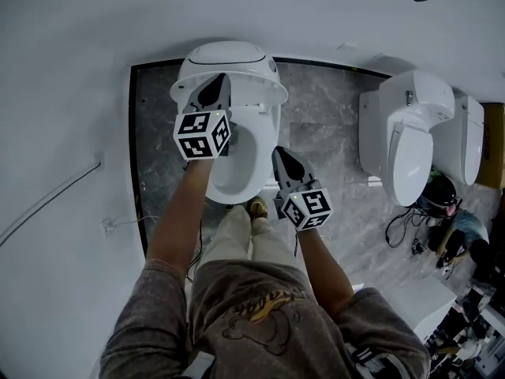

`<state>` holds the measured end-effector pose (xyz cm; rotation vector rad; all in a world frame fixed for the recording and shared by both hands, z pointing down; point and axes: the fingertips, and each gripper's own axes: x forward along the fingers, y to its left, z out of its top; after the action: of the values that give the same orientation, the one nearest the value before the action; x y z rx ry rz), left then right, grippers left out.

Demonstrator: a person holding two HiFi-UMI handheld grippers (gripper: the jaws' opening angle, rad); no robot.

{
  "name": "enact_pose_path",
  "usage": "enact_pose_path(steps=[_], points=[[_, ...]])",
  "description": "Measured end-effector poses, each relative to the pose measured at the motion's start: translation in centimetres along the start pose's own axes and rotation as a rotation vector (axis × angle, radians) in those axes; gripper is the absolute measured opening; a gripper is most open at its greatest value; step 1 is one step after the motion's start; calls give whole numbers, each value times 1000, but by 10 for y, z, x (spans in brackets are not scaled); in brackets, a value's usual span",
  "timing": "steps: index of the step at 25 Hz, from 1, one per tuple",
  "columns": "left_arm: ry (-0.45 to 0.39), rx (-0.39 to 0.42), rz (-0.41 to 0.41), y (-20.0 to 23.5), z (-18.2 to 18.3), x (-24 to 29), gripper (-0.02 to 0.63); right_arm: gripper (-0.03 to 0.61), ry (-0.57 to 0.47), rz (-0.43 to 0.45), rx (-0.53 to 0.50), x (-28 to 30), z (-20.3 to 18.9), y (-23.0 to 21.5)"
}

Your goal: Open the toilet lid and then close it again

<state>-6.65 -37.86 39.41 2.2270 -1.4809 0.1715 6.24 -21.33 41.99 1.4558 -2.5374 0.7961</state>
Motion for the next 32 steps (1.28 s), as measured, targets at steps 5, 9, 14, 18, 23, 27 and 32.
enact_pose_path(steps=[5, 9, 14, 18, 23, 27, 32], points=[[22, -5, -8, 5, -4, 4, 8, 26, -2, -15, -2, 6, 6, -1], [17, -6, -20, 6, -6, -2, 9, 26, -1, -10, -9, 9, 6, 4], [-3, -9, -11, 14, 1, -11, 9, 26, 2, -2, -10, 10, 5, 12], [-13, 8, -8, 18, 10, -12, 9, 26, 7, 6, -10, 11, 4, 16], [-25, 62, -20, 22, 23, -6, 171, 26, 7, 9, -10, 12, 5, 17], [0, 140, -25, 33, 33, 13, 238, 26, 4, 2, -12, 13, 7, 14], [33, 186, -31, 44, 48, 39, 238, 26, 6, -18, -7, 8, 7, 4]])
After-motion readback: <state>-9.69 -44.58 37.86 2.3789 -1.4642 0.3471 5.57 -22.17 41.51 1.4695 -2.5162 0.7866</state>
